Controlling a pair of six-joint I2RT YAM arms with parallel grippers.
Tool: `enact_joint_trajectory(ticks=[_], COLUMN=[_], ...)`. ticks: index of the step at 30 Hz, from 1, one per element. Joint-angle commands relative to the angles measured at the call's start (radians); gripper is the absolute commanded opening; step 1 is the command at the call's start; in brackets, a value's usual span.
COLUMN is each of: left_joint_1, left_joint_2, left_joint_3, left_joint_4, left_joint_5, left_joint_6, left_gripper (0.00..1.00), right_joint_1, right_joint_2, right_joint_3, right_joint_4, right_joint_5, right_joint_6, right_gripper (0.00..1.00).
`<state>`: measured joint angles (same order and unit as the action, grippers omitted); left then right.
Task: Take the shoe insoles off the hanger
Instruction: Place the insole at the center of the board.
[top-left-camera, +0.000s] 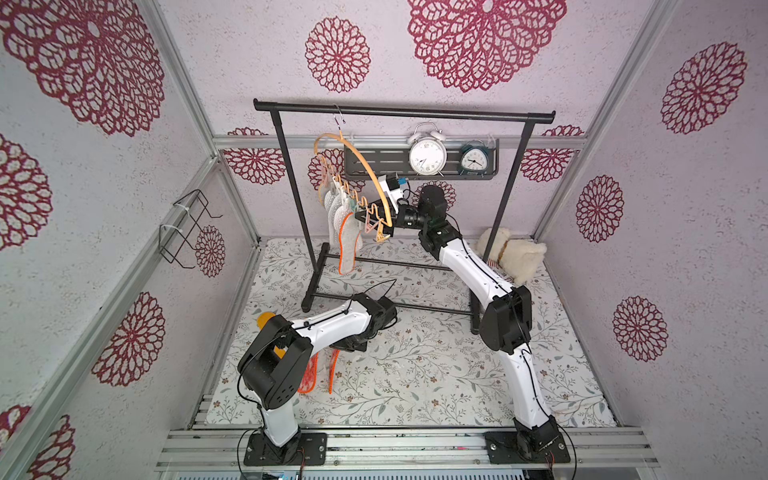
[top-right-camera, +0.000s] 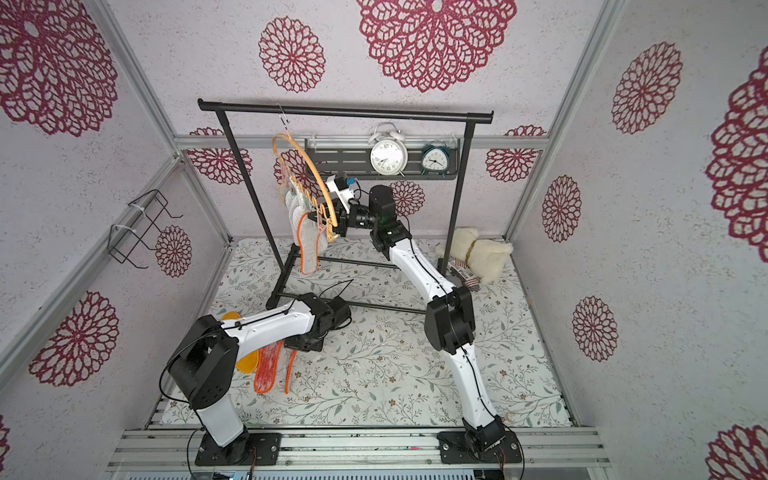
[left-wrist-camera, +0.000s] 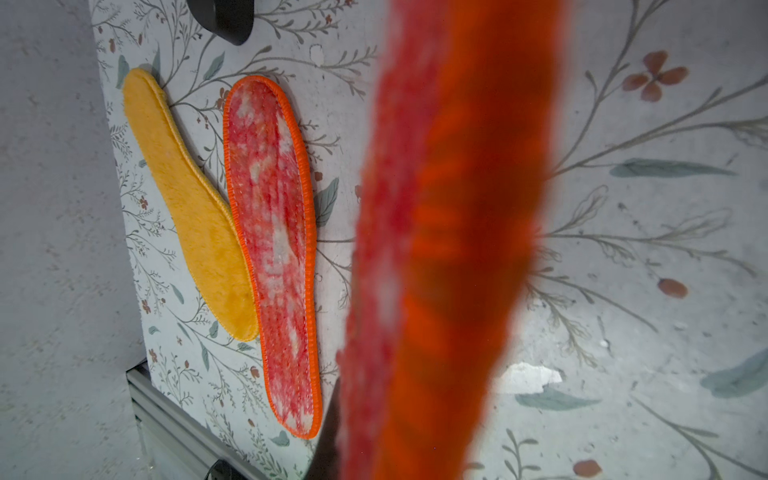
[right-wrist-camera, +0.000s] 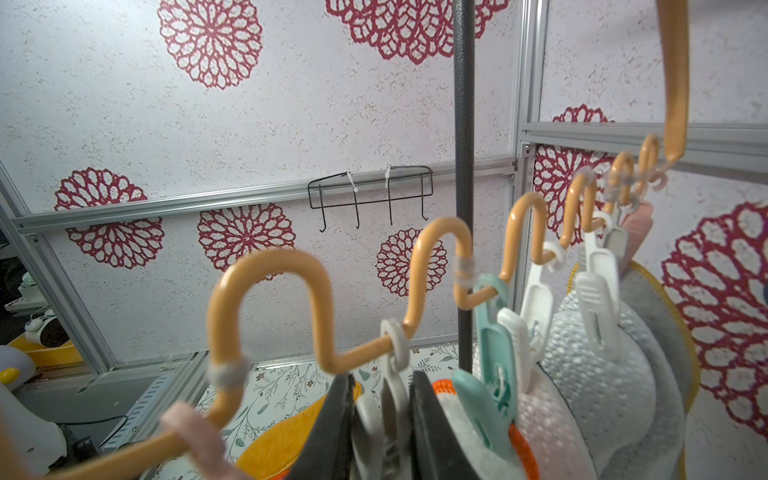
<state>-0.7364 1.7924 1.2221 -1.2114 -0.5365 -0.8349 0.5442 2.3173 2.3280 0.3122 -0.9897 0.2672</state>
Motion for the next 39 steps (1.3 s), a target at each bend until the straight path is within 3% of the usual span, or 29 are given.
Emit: enact_joint_trajectory(ticks=[1, 5, 15, 16, 19, 24, 27, 29, 39], left_joint_1=[-0.011, -0.019, -0.018, -0.023, -0.030, -0.029, -0.029, -0.024, 0.037], left_joint_2=[0.036, 0.066, 0.127, 0.125, 0.126, 0.161, 0.159, 0.154, 0.118], left_joint_3=[0.011, 0.016, -0.038, -0.038, -0.042, -0.040, -0.043, -0.051, -0.090], left_joint_4=[-0.053, -0.096, 0.038, 0.057, 0.098, 0.116, 0.122, 0.126, 0.147], left_joint_5=[-0.025, -0.062, -0.023, -0.006, 0.029, 0.030, 0.019, 0.011, -0.005], left_joint_6=[-0.015, -0.009, 0.022, 0.026, 0.024, 0.026, 0.034, 0.031, 0.059], left_gripper=[0.00, 0.00, 0.02, 0.04, 0.22, 0.28, 0.45, 0.50, 0.52], right_joint_1=[0.000, 0.000, -0.001, 0.000, -0.002, -0.006, -0.009, -0.010, -0.010], right_joint_2=[-0.005, -0.003, -0.003, -0.002, -0.005, -0.007, -0.012, -0.015, -0.025], right_joint_3=[0.037, 0.038, 0.037, 0.037, 0.037, 0.036, 0.034, 0.033, 0.027], right_joint_4=[0.003, 0.002, -0.003, -0.004, -0.009, -0.017, -0.026, -0.031, -0.092], right_joint_5=[0.004, -0.004, -0.008, -0.009, -0.009, -0.008, -0.006, -0.002, -0.004], right_joint_6=[0.018, 0.020, 0.020, 0.020, 0.018, 0.018, 0.013, 0.009, -0.025], right_gripper=[0.05, 0.05, 0.06, 0.06, 0.06, 0.06, 0.07, 0.08, 0.09])
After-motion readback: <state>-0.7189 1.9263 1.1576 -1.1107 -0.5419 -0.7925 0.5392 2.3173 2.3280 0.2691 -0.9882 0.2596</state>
